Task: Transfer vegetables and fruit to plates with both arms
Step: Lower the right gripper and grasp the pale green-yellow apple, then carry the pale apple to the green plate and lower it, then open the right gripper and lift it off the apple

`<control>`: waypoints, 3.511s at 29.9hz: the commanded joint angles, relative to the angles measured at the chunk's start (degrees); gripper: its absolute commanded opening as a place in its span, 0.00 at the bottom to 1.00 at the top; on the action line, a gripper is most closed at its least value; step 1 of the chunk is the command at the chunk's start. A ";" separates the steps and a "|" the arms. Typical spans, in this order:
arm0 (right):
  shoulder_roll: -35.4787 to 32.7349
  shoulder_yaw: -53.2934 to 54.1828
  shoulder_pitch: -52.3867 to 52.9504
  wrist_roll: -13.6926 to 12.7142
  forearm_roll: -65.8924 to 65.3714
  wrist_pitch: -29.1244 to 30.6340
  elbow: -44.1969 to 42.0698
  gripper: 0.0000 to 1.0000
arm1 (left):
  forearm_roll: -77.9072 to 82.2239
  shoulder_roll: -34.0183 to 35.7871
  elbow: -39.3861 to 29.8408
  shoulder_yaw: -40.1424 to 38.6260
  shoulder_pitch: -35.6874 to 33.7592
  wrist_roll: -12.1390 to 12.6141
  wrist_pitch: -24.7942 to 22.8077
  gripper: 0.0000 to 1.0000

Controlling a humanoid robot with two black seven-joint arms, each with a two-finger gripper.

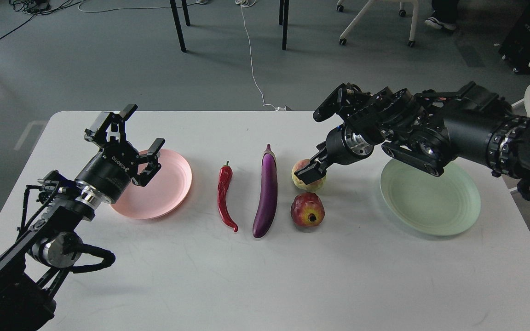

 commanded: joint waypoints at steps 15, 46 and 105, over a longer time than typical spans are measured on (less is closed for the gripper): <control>3.94 -0.15 -3.92 0.00 0.51 -0.19 -5.76 0.99 | -0.09 0.79 0.00 -0.18 0.48 0.00 -0.10 0.99; -9.13 -2.35 6.09 0.00 0.86 -0.55 4.33 0.38 | -0.09 0.79 -0.09 -0.62 0.48 0.00 -0.10 0.99; -26.48 -1.38 8.65 0.00 -1.25 -12.32 36.34 0.98 | 0.17 0.97 -1.41 -0.70 0.39 0.09 0.08 0.99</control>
